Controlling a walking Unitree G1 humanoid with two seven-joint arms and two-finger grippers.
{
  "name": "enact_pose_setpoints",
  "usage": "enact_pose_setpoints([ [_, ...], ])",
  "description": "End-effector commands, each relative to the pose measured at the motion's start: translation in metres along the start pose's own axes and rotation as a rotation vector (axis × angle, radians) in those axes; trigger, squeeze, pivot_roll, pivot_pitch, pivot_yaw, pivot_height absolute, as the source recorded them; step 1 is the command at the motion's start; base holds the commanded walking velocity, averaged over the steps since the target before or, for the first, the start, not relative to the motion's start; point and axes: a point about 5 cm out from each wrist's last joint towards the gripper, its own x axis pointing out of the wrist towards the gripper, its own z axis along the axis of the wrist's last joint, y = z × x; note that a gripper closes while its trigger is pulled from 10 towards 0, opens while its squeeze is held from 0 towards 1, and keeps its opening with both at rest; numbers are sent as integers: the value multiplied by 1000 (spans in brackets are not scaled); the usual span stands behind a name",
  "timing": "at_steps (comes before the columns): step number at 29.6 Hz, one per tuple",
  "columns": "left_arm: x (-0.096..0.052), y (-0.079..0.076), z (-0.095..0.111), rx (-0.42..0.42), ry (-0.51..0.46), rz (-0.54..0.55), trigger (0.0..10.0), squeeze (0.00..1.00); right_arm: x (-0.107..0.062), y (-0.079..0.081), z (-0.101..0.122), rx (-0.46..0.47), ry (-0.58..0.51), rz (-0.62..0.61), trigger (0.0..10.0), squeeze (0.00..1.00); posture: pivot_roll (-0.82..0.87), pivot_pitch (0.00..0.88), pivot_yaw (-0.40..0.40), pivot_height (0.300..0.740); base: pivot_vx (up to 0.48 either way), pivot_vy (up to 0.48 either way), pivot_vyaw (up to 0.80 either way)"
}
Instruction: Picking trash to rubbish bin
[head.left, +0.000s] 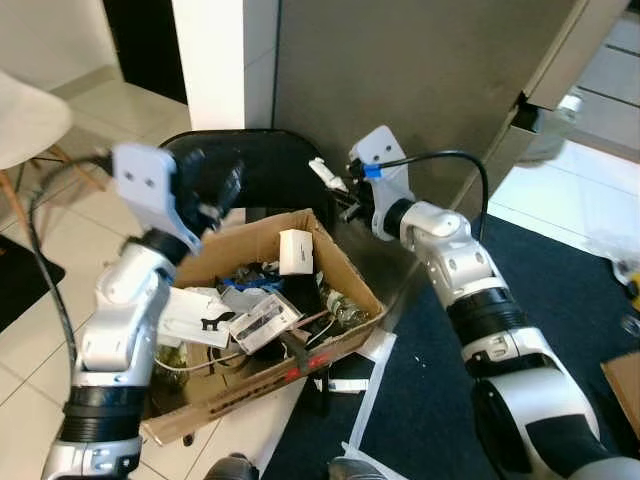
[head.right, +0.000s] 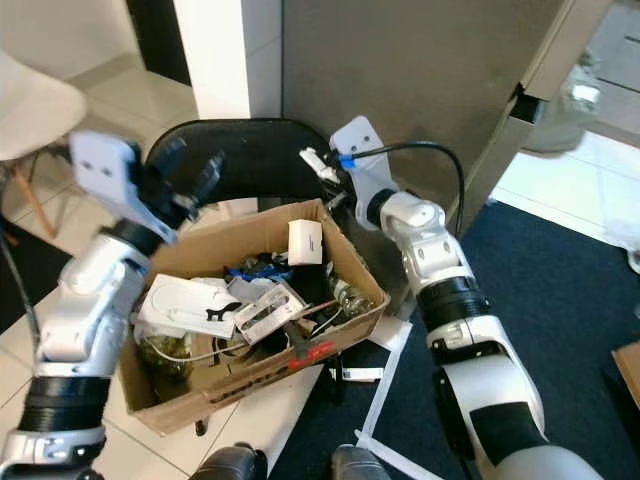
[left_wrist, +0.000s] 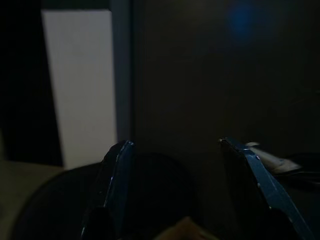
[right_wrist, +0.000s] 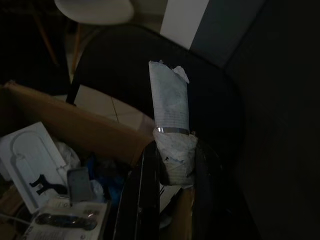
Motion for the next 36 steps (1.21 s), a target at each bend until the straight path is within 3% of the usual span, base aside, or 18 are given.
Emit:
enact_pose_setpoints([
  [1, -1, -2, -3, -3, 25, -15, 10000, 0, -2, -5, -3, 20, 3, -27, 10000, 0, -29, 0, -59, 740, 0, -431, 0],
  [7, -4, 2, -2, 16, 61, 23, 10000, 0, 0, 2, -9, 58, 6, -22, 10000, 0, -7, 0, -49, 740, 52, -203, 0],
  [10, -3, -2, -2, -12, 55, 23, 10000, 0, 1, 3, -12, 59, 20, -27, 10000, 0, 0, 0, -44, 740, 0, 0, 0],
  [17, 1, -14, -6, -77, 52, 1, 10000, 0, 0, 4, -12, 49, 26, -18, 10000, 0, -23, 0, -47, 740, 0, 0, 0],
  [24, 4, -30, -18, -59, 97, -45, 10000, 0, 0, 8, -15, 33, 36, -3, 10000, 0, -36, 0, -47, 740, 0, 0, 0],
  [30, 3, -28, -23, -48, 116, -30, 10000, 0, 1, 13, -15, 15, 38, 22, 10000, 0, -42, 0, -49, 740, 0, 0, 0],
  [36, -2, -16, -32, 27, 154, 36, 10000, 0, 5, 15, -15, 20, 18, -4, 10000, 0, -38, 0, -60, 740, 0, 0, 0],
])
